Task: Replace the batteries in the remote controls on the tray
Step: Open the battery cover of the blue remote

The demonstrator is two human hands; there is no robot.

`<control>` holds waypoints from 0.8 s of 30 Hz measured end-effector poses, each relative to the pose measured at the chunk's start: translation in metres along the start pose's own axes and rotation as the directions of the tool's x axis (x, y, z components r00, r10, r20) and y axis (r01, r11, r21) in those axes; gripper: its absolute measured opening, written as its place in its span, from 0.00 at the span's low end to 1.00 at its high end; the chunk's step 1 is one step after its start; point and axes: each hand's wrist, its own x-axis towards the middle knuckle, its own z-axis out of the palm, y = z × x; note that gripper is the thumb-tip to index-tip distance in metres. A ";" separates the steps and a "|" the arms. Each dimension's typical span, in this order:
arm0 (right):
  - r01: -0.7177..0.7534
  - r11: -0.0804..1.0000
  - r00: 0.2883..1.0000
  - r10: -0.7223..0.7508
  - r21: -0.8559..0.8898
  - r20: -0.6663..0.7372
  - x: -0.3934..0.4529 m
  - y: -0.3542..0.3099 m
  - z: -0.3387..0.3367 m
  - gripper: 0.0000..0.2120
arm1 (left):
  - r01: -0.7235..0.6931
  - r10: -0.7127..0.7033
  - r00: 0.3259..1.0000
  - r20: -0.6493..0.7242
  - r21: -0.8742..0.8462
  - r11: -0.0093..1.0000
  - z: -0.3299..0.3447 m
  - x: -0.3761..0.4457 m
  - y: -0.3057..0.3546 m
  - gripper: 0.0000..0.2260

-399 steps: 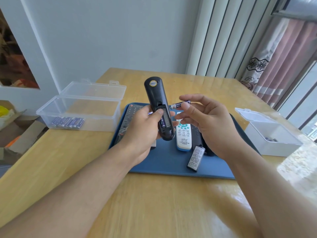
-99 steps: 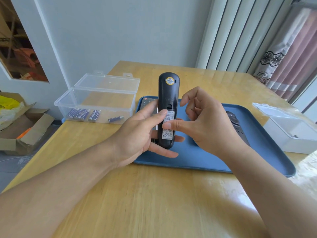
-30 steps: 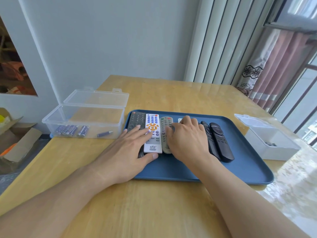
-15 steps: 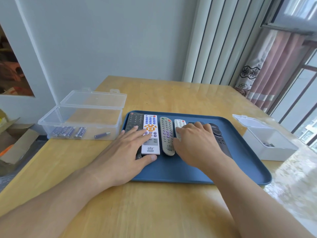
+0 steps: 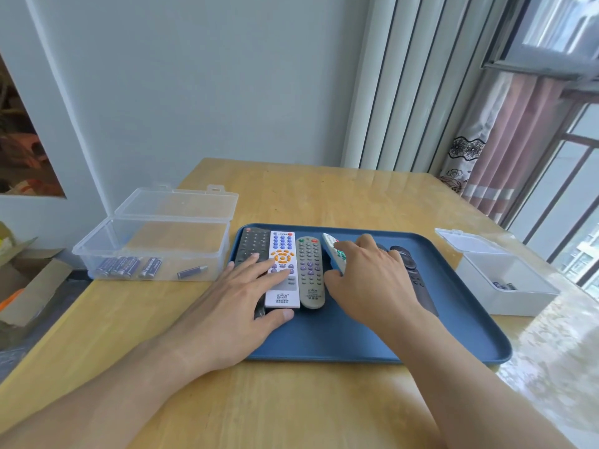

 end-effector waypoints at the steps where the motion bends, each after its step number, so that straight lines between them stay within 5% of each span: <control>1: -0.015 1.000 1.000 0.015 0.025 -0.013 0.001 0.001 -0.001 0.18 | 0.002 -0.002 1.000 -0.001 0.000 1.000 0.000 0.000 0.000 0.29; 6: -0.062 0.976 0.989 0.088 0.209 -0.116 0.005 0.009 -0.007 0.15 | 0.004 -0.005 1.000 -0.028 -0.025 1.000 -0.001 -0.001 0.002 0.31; 9: -0.039 0.884 0.976 0.133 0.466 -0.170 0.006 0.010 -0.018 0.19 | -0.053 0.038 0.990 -0.137 -0.102 0.993 -0.003 0.001 0.006 0.31; 11: -0.034 0.653 0.978 0.176 0.756 -0.108 0.002 0.004 -0.028 0.20 | -0.087 0.040 0.973 -0.228 -0.202 0.975 -0.007 0.001 0.010 0.29; 13: -0.069 0.244 0.991 0.130 0.967 0.037 -0.004 -0.005 -0.038 0.17 | -0.112 0.014 0.955 -0.298 -0.315 0.943 -0.010 0.002 0.015 0.26; 14: -0.115 0.058 0.992 0.063 0.992 0.111 -0.008 -0.011 -0.042 0.16 | -0.116 -0.013 0.948 -0.319 -0.381 0.917 -0.011 0.002 0.016 0.25; 16: -0.193 -0.135 0.981 -0.050 0.972 0.188 -0.013 -0.021 -0.041 0.14 | -0.126 -0.074 0.939 -0.335 -0.537 0.834 -0.014 0.001 0.021 0.21; 19: -0.215 -0.135 0.974 -0.102 0.967 0.202 -0.020 -0.033 -0.031 0.08 | -0.157 -0.153 0.929 -0.337 -0.734 0.661 -0.018 0.001 0.025 0.14; 24: -0.049 0.250 0.996 -0.065 0.967 0.067 -0.029 -0.043 -0.018 0.04 | -0.114 -0.292 0.917 -0.273 -0.879 0.464 -0.026 -0.001 0.024 0.11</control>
